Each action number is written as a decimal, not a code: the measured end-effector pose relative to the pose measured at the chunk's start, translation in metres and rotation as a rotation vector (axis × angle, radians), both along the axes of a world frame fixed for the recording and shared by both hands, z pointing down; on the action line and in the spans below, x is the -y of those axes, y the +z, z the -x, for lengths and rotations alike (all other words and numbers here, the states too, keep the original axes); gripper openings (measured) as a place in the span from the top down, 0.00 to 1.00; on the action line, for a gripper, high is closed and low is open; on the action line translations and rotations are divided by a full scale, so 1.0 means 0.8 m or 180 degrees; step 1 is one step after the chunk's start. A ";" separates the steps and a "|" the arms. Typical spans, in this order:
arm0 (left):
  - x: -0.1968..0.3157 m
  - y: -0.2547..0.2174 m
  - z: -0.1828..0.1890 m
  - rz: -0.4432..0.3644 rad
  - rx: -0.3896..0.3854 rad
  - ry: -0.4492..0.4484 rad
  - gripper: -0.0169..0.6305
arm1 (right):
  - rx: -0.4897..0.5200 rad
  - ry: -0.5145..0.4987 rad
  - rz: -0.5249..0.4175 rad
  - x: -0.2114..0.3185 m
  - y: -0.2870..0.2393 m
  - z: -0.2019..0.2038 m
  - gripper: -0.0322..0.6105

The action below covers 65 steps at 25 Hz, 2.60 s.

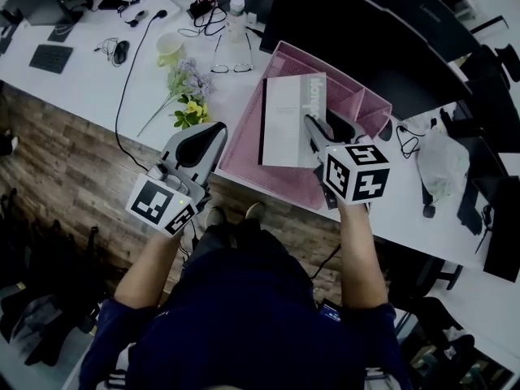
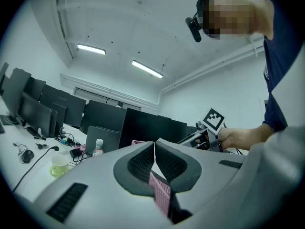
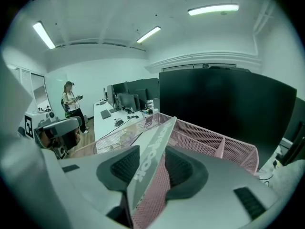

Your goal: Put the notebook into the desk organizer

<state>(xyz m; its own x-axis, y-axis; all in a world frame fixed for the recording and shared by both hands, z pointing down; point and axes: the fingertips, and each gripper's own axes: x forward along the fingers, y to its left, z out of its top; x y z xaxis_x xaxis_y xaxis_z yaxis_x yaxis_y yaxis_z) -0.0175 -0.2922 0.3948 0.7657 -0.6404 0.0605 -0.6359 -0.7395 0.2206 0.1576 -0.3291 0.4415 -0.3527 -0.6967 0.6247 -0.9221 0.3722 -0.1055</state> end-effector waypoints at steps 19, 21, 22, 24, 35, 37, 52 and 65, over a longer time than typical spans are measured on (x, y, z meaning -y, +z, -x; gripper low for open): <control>-0.023 -0.015 -0.013 -0.0112 0.0049 0.0041 0.92 | 0.0182 0.0074 -0.0384 -0.025 -0.031 -0.008 0.65; -0.027 -0.018 -0.014 -0.0132 0.0061 0.0049 0.92 | 0.0208 0.0072 -0.0443 -0.030 -0.036 -0.007 0.65; -0.028 -0.020 -0.015 -0.0141 0.0066 0.0054 0.92 | 0.0221 0.0073 -0.0468 -0.032 -0.038 -0.007 0.65; -0.031 -0.023 -0.017 -0.0160 0.0078 0.0065 0.92 | 0.0248 0.0083 -0.0507 -0.037 -0.042 -0.008 0.65; -0.054 -0.042 -0.017 -0.0279 0.0111 0.0126 0.92 | 0.0360 0.0127 -0.0711 -0.066 -0.067 -0.004 0.65; -0.059 -0.046 -0.015 -0.0298 0.0111 0.0130 0.92 | 0.0380 0.0134 -0.0748 -0.071 -0.072 -0.002 0.66; -0.077 -0.062 -0.010 -0.0380 0.0115 0.0145 0.92 | 0.0504 0.0118 -0.1007 -0.100 -0.098 0.009 0.72; -0.077 -0.069 -0.013 -0.0415 0.0114 0.0187 0.92 | 0.0592 0.0134 -0.1176 -0.112 -0.113 0.013 0.82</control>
<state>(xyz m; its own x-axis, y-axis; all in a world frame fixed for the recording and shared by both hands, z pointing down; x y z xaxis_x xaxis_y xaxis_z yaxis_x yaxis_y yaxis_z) -0.0073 -0.2303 0.3395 0.8009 -0.5987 0.0077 -0.5965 -0.7966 0.0981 0.1471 -0.2394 0.3514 -0.4023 -0.8783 0.2582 -0.9152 0.3785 -0.1381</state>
